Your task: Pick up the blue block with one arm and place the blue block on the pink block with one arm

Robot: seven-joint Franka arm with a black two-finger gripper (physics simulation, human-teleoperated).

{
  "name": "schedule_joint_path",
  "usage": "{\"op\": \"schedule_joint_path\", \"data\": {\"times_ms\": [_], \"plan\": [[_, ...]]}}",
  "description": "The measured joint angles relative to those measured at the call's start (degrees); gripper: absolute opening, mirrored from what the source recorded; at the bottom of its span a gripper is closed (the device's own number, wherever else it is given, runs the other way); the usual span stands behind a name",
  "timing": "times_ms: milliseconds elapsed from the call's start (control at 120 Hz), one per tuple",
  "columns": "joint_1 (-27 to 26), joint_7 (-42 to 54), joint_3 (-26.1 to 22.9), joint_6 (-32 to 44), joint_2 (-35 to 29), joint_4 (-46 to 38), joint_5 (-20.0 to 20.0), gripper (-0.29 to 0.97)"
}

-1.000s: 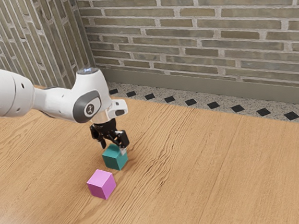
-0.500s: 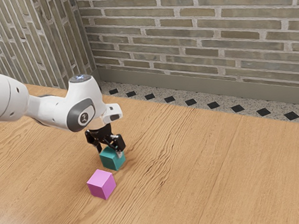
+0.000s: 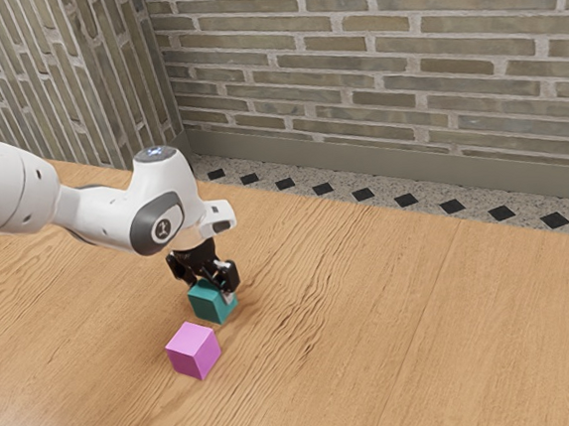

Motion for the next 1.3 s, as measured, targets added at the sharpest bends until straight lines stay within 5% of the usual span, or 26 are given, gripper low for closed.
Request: {"op": "schedule_joint_path", "data": {"times_ms": [400,658,1300], "plan": [[0.15,-0.79,-1.23,-0.15,-12.77,-8.95,-0.63,0.36],[-1.04,-1.5,-4.0,-1.21,-25.84,-19.21,-5.31,0.35],[0.94,0.13,-4.06,-10.85,-30.31,-24.57,-10.89,0.36]]}}
